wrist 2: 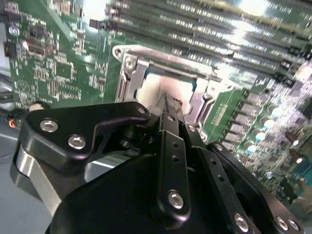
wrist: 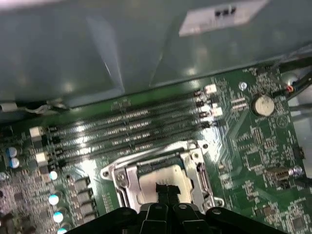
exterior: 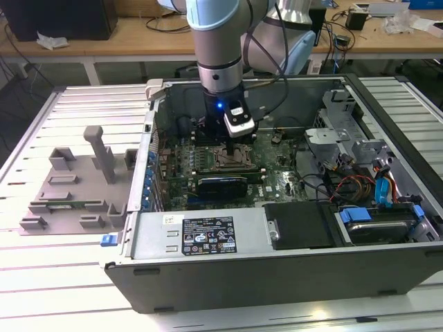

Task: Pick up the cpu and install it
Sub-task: 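Install the first cpu locking lever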

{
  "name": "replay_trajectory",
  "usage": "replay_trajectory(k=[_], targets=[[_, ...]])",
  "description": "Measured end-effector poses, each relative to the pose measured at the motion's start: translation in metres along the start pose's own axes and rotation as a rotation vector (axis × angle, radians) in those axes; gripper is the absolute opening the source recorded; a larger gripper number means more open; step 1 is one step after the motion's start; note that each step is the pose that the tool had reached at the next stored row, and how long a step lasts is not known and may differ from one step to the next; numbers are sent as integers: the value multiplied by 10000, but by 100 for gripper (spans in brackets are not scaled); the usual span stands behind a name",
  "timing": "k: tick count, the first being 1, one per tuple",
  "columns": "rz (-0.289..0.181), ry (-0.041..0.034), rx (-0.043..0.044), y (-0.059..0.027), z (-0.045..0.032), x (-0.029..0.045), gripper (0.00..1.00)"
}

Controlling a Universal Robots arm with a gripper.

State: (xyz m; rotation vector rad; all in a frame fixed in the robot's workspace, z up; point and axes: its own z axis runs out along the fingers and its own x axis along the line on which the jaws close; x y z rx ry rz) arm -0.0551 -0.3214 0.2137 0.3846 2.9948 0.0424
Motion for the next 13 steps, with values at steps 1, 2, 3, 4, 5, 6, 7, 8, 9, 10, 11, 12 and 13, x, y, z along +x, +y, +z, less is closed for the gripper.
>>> replay_trajectory(k=[1,2,3,4,5,6,7,8,9,10,11,12,13], targets=[[0,0,2,-1,-4,-1,11],[1,0,1,-1,-19,-2,11],[1,-1,0,0,-39,-5,11],[1,-1,-1,2,-84,-10,11],[0,-1,-1,3,-108,-13,11],[0,0,1,4,-135,-16,11],[0,0,3,5,-176,-21,11],[0,-1,0,7,-191,-23,11],[0,-1,-1,7,-191,-23,11],[0,-1,-2,7,-191,-23,11],[0,-1,-2,7,-191,-23,11],[0,-1,1,6,-193,-23,11],[-1,-1,0,6,-193,-23,11]])
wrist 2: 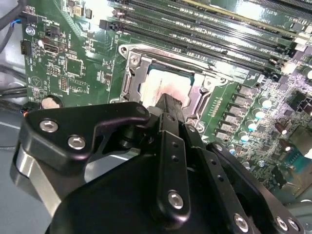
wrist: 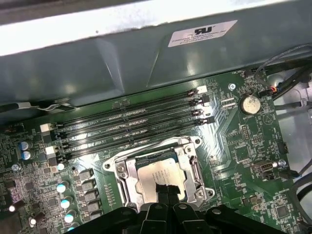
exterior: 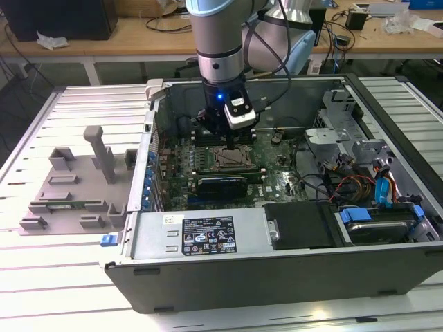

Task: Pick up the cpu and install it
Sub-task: 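Install the first cpu locking lever, then install the second cpu locking lever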

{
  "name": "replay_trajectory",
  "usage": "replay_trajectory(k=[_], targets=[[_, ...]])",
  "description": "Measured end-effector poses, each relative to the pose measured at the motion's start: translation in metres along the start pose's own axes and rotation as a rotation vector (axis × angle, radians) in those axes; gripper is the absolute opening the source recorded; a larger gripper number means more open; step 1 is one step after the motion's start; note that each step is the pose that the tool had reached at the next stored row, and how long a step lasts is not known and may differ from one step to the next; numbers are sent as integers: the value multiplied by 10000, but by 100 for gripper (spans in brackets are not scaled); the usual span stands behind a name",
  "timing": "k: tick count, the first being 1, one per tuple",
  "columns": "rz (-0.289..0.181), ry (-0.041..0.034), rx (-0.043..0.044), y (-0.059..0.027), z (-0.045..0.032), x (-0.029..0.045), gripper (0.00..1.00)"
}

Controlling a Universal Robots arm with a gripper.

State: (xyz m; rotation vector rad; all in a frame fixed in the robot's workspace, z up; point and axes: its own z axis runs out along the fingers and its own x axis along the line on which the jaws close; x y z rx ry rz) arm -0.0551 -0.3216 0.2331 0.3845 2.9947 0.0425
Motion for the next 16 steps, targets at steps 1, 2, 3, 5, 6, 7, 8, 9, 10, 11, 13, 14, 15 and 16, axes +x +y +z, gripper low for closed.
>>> replay_trajectory(k=[1,2,3,5,6,7,8,9,10,11,13,14,15,16], targets=[[0,0,0,0,-1,0,11],[0,1,1,0,-1,0,11],[0,0,0,0,-2,0,11],[0,0,1,0,-3,0,11],[1,0,1,0,-3,0,11],[0,0,1,0,-4,0,11],[0,0,0,0,-4,-1,11],[0,1,1,0,-5,0,11],[0,0,1,0,-5,-1,11],[1,0,1,0,-6,-1,11],[0,0,0,0,-9,-1,11],[0,2,4,-4,-12,-2,11],[0,0,0,-28,-10,-9,11],[1,1,1,-83,-11,-23,11]])
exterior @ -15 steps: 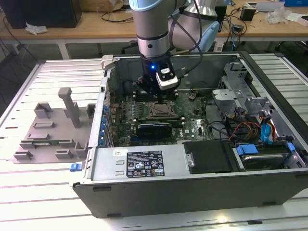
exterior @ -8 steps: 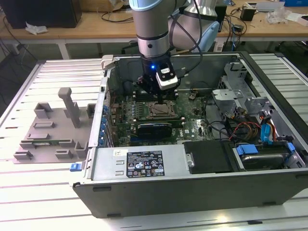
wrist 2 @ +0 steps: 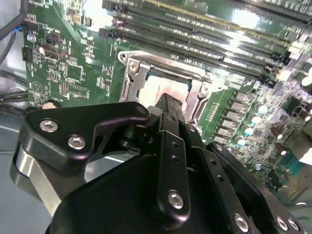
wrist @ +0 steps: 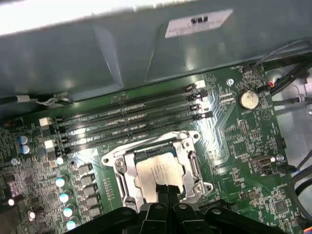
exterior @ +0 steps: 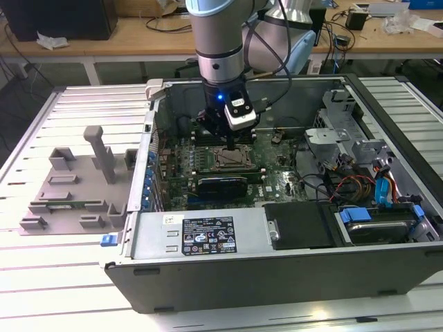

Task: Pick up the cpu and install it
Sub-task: 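Install the second cpu locking lever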

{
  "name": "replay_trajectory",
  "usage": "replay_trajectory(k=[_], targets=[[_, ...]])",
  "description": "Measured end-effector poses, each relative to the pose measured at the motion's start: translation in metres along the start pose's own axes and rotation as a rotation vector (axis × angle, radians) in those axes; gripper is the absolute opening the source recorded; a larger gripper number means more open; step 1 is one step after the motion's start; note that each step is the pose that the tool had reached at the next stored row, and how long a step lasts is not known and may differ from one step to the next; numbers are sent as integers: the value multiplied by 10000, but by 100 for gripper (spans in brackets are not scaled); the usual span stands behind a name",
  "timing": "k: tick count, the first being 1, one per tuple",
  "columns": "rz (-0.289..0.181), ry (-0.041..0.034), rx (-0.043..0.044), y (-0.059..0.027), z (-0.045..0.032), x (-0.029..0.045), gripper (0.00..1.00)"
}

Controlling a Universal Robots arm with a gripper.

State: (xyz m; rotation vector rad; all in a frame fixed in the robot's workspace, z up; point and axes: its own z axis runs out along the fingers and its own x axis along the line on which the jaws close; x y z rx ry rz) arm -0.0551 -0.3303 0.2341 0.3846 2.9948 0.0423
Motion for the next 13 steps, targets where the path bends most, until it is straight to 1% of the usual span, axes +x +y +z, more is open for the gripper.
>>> replay_trajectory(k=[1,2,3,8,13], targets=[[0,0,0,-82,-1,-22,11],[-1,0,0,-141,-1,-37,11],[0,0,0,-166,-2,-44,11],[-63,2,-7,-199,-2,-57,11],[-283,12,-34,-224,1,-85,11]])
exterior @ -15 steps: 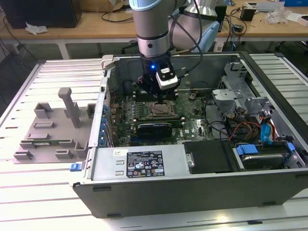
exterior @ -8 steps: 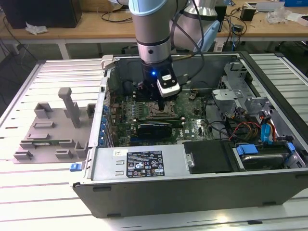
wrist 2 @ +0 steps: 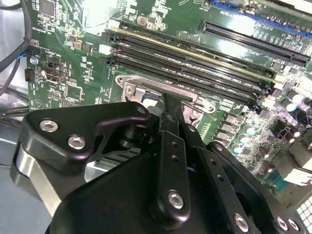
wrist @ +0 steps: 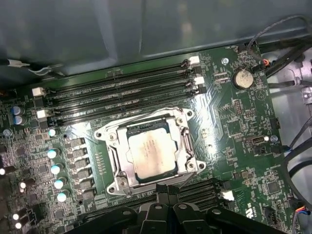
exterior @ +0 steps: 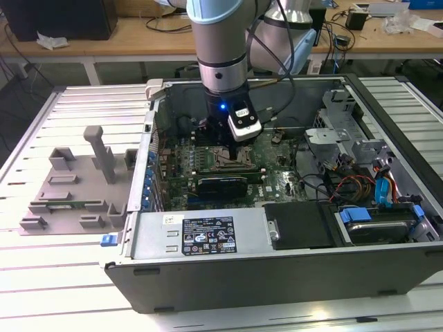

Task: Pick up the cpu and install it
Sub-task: 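Install the second cpu locking lever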

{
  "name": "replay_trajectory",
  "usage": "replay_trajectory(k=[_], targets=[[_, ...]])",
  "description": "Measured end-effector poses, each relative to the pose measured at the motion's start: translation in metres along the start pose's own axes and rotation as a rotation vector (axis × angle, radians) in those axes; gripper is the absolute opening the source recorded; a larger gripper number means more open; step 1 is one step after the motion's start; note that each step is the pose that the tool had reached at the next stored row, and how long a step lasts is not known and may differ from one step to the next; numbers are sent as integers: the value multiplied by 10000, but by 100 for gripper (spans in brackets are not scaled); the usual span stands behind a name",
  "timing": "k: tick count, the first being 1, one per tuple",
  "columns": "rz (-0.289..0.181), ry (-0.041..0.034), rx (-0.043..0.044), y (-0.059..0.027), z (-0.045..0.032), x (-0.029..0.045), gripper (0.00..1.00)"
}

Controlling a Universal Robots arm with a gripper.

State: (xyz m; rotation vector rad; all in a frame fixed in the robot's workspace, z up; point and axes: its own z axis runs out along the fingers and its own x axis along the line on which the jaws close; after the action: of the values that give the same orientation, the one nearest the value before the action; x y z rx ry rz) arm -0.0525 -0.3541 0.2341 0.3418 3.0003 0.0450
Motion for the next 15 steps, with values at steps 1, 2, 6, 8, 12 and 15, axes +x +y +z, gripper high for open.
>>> replay_trajectory(k=[1,2,6,8,12,15], targets=[[-90,4,-10,-11,0,-4,11],[-304,13,-35,-17,0,-5,11],[-887,41,-86,-19,4,-5,11],[-967,47,-68,-36,3,-9,11],[-988,49,-63,-121,3,-28,11],[-1218,64,-126,-149,21,-25,11]])
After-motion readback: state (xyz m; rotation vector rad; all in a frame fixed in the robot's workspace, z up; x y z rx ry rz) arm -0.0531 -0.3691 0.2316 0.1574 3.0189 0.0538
